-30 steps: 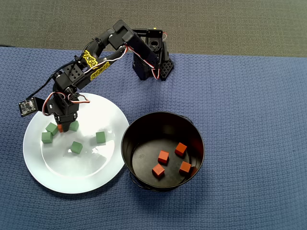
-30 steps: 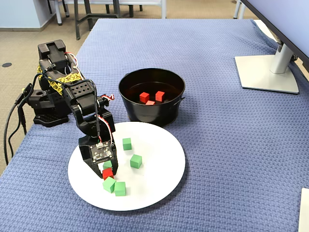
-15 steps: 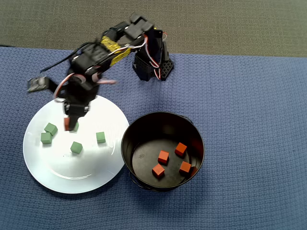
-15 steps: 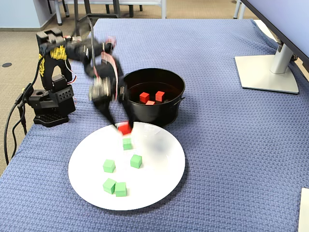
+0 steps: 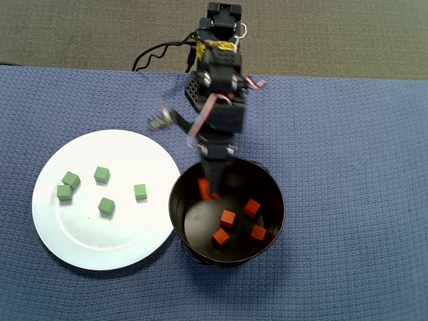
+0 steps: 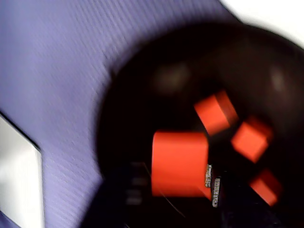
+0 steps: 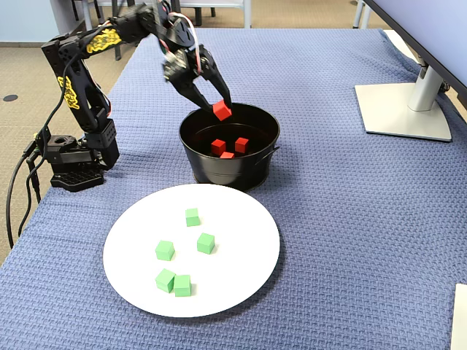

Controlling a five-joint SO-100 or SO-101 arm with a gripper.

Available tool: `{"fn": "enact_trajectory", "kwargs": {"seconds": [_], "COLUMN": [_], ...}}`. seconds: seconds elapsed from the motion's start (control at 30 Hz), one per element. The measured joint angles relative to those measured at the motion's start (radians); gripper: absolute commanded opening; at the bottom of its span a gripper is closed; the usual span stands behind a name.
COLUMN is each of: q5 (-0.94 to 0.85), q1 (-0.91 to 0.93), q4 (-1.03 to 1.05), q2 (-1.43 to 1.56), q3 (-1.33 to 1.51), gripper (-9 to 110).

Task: Pick up the red cubes from the white plate and place them in the black recipient

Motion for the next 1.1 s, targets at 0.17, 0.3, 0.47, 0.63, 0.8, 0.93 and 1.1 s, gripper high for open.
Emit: {"fn": "enact_trajectory", "kwargs": {"seconds": [0.17,0.3,0.47,0.63,0.8,0.93,1.1], "q5": [0.018,-0.032,-0.046,-0.046,-0.029,-0.005,0.026], "q1": [-0.017,0.075,0.293,0.391,0.391,0.393,0.279], "q4": [-0.021,-0.011,-0.017,-0.044,-0.084,-0.129,-0.153], "q2": [0.029,0.066,0.143,0.279,0.483,0.676,0.887], "q3": [0.023,0.023,0.095,0.279,0.581,0.848,1.131], "gripper": [25,11,0,0,0,0,0]}}
